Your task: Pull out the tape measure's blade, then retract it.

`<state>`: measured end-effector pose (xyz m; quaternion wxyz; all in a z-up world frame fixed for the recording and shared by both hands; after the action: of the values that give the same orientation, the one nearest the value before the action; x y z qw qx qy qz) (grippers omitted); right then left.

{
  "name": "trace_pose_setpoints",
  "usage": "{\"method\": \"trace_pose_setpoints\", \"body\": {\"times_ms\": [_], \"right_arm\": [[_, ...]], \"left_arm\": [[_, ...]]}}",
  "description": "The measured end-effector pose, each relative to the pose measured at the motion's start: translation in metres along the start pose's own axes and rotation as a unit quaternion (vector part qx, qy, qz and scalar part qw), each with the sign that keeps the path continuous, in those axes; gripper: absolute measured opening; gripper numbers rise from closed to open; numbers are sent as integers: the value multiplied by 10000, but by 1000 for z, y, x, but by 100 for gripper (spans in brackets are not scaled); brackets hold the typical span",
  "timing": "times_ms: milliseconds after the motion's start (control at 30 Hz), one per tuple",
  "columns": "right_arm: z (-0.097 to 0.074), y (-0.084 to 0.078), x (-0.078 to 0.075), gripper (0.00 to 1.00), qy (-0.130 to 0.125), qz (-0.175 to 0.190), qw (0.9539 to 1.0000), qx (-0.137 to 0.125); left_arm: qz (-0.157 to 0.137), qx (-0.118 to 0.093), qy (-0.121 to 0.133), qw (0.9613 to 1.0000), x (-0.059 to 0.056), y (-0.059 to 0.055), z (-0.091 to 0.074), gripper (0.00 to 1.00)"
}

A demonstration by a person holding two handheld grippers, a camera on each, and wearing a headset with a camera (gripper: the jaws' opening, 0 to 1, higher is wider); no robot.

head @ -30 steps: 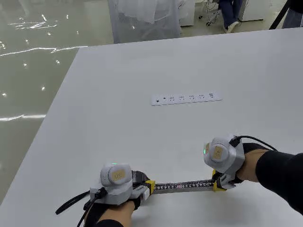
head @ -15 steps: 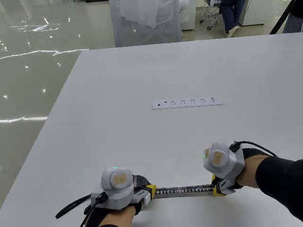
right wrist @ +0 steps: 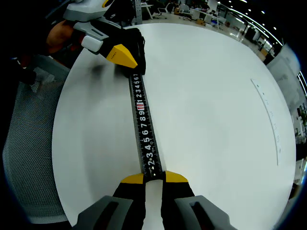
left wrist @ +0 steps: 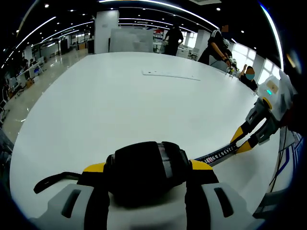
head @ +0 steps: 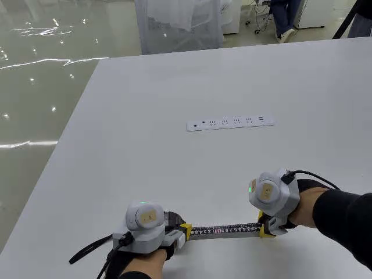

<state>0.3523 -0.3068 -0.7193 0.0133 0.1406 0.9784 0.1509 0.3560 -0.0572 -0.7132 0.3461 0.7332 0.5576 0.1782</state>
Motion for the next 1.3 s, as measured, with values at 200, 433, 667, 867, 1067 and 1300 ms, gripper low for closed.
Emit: {"method": "trace_pose_setpoints", "body": {"times_ms": [200,433,667,867,1067,1300], "right_arm": [[1,1,0,6,-5,1,10000,-10],[2,4,1,6,-3,-4,10000,-5],[2,5,1,6,-6,3,10000,-25],[3,7,1,6,0,-22,10000,-33],[4,10,1,6,0,-32,10000,-48],[5,12,0,6,5,-69,10000,-65]], "left_arm": [[-6,14,-37,10000,0,1,0,59],[17,19,-59,10000,0,0,0,59],[24,20,-67,10000,0,0,0,59],[17,22,-68,10000,1,0,1,59],[12,30,-70,10000,1,1,1,59],[15,18,-66,10000,1,1,1,59]]}}
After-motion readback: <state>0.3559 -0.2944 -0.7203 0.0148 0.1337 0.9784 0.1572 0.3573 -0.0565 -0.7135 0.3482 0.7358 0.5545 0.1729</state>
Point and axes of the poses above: the centre of the closed fingertips' face, and the gripper's own axes: z roughly forward along the fingers, x roughly to its left, y roughly out of its top, the point moved 8 cm from there along -z, roughly backward along the fingers, and after that the axes turned 1 degree about -z, right-handed, at the moved point
